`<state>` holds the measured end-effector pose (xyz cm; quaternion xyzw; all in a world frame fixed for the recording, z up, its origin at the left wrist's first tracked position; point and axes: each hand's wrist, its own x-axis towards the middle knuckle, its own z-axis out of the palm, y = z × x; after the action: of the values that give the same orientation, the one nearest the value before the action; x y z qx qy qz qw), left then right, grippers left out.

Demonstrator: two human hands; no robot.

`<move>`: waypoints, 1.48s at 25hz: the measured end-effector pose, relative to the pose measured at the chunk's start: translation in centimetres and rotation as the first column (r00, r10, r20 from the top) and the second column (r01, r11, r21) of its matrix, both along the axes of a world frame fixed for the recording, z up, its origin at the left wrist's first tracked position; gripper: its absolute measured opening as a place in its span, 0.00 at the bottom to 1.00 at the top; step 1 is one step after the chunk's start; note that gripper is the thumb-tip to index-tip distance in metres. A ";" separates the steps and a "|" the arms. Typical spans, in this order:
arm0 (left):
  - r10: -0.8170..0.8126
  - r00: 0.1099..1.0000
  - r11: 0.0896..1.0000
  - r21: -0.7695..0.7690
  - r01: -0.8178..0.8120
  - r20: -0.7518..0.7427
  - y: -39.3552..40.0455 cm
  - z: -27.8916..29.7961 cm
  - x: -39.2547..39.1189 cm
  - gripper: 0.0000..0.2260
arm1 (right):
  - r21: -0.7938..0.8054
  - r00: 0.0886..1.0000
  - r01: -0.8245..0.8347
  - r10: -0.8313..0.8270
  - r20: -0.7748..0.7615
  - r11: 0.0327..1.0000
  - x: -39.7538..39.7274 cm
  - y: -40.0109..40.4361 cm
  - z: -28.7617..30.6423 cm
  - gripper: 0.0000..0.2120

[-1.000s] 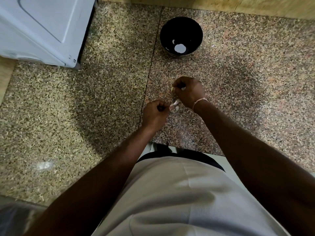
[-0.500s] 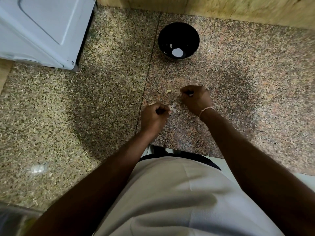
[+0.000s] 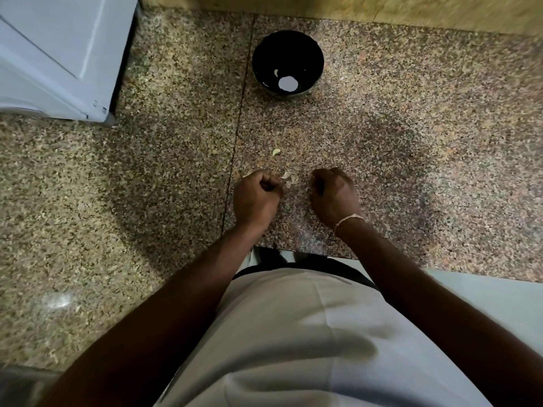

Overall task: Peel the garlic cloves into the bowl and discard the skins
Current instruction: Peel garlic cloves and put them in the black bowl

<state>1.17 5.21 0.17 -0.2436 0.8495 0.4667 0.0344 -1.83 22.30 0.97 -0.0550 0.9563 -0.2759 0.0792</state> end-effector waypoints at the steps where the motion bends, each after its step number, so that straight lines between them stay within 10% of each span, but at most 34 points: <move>1: 0.011 1.000 1.000 0.012 -0.011 -0.008 -0.2 0.1 0.1 0.09 | 0.010 1.000 -0.026 0.026 -0.012 1.000 0.1 -0.4 -0.1 0.07; 17: 0.022 1.000 0.999 -0.049 -0.022 -0.003 -0.8 1.4 0.4 0.07 | 0.150 0.936 -0.341 0.350 -0.037 0.928 -2.3 -3.0 0.6 0.26; 37: 0.045 0.999 0.999 0.017 -0.046 0.027 -1.2 -0.2 1.2 0.04 | 0.312 0.763 -0.605 0.645 -0.033 0.732 0.5 -2.8 -0.7 0.18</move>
<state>2.39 4.06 -0.01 -0.2688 0.8391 0.4714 0.0373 -1.31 19.48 0.23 -0.3810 0.9140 -0.0888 0.1077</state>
